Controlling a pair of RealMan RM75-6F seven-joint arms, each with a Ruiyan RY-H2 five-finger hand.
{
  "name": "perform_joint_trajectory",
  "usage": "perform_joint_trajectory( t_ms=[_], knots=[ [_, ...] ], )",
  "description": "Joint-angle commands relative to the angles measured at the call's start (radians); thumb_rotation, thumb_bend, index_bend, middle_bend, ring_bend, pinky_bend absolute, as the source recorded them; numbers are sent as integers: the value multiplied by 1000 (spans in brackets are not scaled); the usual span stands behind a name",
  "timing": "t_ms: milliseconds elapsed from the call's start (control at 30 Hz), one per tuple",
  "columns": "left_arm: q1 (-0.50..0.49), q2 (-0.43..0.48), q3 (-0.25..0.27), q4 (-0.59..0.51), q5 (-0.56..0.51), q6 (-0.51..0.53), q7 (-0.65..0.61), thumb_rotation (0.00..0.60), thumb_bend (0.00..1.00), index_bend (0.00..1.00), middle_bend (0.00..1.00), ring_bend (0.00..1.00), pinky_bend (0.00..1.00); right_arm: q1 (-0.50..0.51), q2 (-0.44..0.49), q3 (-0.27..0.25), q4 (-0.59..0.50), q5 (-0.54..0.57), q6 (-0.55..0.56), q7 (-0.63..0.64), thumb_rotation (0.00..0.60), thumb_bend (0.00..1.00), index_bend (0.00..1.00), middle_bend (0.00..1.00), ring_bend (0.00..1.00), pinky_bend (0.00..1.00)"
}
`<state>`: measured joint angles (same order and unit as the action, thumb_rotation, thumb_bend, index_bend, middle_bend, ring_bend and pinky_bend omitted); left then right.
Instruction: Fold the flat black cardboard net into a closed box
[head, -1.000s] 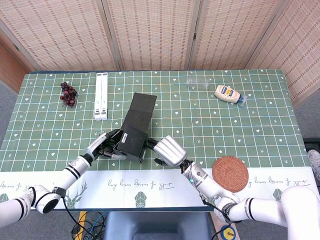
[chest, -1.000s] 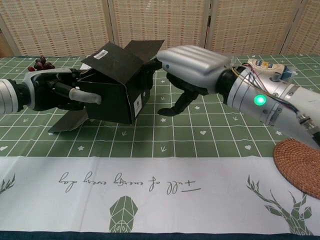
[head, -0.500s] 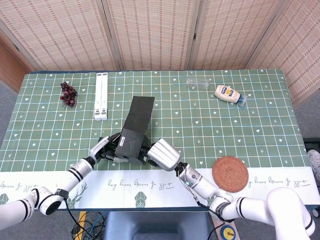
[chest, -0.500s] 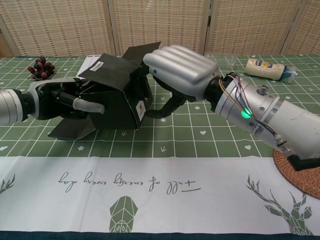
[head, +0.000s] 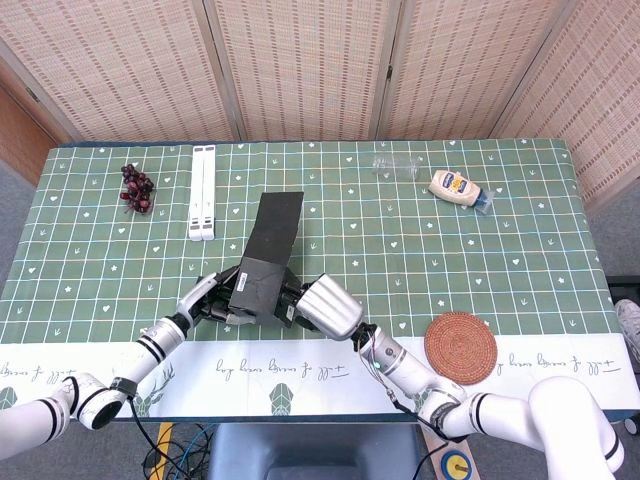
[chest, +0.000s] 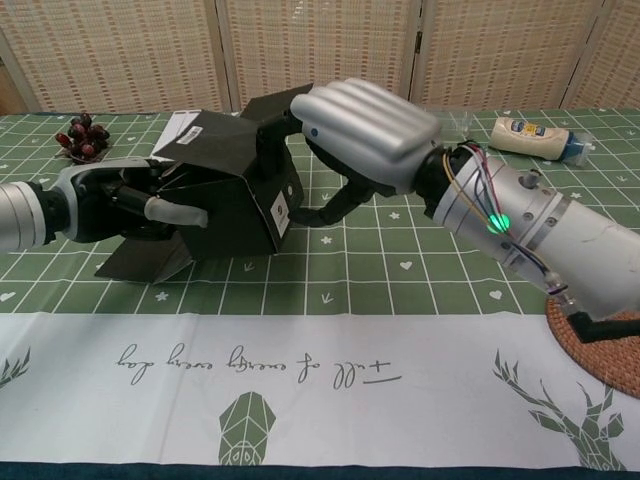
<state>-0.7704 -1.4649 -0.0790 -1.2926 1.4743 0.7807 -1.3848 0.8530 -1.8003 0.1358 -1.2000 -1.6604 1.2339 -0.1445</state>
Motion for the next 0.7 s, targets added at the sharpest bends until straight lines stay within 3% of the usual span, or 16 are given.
perform_joint_trajectory(
  t_ms=[33,700],
  knots=[
    [-1,0,0,3,0,-3,-10,600,137,217,206,717,1000,-5,1,-1,5,-4,8,10,600,253,98,221,809,1000],
    [-5,-8,5,24,6,-15,-66,600,137,217,206,720,1000,-12,-11,5,50,-22,53,47,600,253,85,208,800,1000]
  ],
)
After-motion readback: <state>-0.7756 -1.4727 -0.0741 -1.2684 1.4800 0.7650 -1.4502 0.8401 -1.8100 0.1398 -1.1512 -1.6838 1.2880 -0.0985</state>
